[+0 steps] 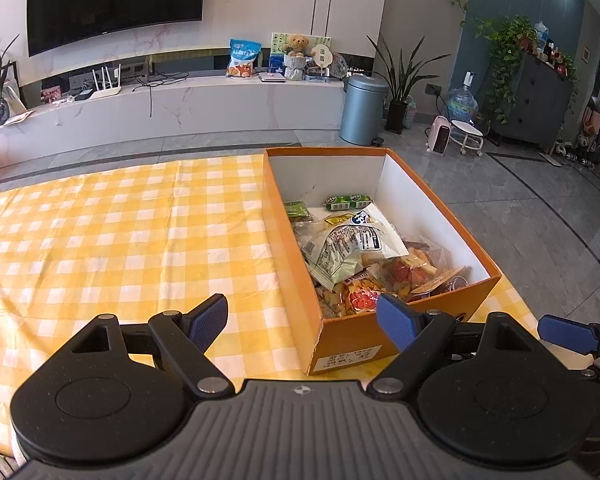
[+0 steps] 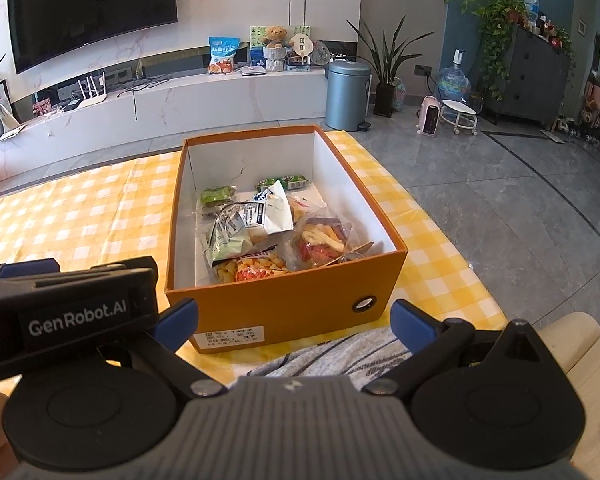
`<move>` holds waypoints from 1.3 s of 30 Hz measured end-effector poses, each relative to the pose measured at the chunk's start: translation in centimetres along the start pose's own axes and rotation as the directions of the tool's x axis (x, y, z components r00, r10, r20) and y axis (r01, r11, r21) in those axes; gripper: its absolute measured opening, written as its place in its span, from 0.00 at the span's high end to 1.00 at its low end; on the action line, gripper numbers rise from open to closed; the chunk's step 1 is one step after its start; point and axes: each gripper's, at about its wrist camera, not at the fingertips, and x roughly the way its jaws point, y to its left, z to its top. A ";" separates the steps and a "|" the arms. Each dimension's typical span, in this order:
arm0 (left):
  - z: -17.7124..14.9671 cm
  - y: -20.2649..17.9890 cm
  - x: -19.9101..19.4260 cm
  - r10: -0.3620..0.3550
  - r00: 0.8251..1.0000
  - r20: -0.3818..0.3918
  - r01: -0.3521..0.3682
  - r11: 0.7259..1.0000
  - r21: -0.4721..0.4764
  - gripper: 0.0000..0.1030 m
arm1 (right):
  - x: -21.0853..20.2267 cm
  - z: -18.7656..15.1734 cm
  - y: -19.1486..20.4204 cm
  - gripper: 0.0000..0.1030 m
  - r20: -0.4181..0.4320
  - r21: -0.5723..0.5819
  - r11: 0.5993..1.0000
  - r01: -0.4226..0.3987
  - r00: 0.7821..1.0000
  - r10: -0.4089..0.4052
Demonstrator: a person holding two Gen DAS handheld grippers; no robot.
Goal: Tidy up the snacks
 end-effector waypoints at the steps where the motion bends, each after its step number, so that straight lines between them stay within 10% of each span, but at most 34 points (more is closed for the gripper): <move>1: 0.0 0.0 0.0 -0.001 1.000 -0.001 0.001 1.000 0.000 0.04 | 0.0 0.0 0.0 0.03 0.000 0.000 1.000 0.000 1.000 0.000; 39: -0.5 0.5 0.0 -0.002 1.000 0.009 0.002 1.000 -0.014 0.04 | -0.1 0.0 0.8 0.03 0.017 -0.038 0.999 0.007 1.000 -0.006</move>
